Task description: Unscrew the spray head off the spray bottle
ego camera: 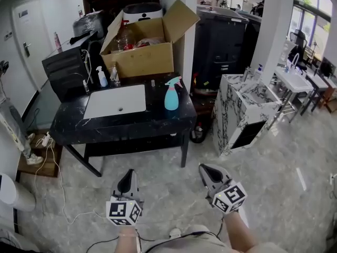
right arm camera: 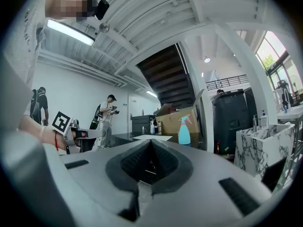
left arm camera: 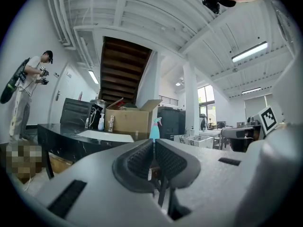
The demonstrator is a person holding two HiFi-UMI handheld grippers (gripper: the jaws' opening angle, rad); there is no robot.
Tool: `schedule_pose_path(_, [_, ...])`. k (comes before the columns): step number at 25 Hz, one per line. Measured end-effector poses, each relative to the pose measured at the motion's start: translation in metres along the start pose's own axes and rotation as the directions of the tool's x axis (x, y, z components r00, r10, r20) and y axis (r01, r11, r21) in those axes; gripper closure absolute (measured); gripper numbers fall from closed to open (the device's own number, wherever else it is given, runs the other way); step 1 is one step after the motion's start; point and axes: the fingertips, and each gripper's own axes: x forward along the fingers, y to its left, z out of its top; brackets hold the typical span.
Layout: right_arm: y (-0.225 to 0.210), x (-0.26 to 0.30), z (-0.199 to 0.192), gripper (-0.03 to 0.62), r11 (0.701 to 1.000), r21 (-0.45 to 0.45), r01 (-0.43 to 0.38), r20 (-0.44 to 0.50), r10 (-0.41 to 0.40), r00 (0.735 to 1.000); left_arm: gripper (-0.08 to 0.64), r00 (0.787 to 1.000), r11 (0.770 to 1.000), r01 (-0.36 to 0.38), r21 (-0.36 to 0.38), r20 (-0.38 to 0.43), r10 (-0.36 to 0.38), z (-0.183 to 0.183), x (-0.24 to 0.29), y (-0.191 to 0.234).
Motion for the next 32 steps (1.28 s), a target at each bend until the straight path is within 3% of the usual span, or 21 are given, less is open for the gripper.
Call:
schedule_pose_path(10, [-0.042,0.052,-0.002,0.588,1.000,0.007,0.026,-0.010,-0.026,1.000,0.543,0.999,0.999,0.041,-0.014,-0.010,-0.041,-0.007,0.061,0.012])
schedule_pose_path(20, [-0.100,0.139,-0.006,0.588,1.000,0.025,0.006,-0.025,-0.005,1.000,0.543,0.999,0.999,0.029,-0.027,0.016,-0.028,-0.005,0.149,0.042])
schedule_pose_path(32, [-0.164,0.221,-0.009,0.588,0.999,0.039,0.000,-0.050,0.002,0.999,0.543,0.988,0.988,0.154,-0.022,0.012,-0.154,0.000,0.261,0.040])
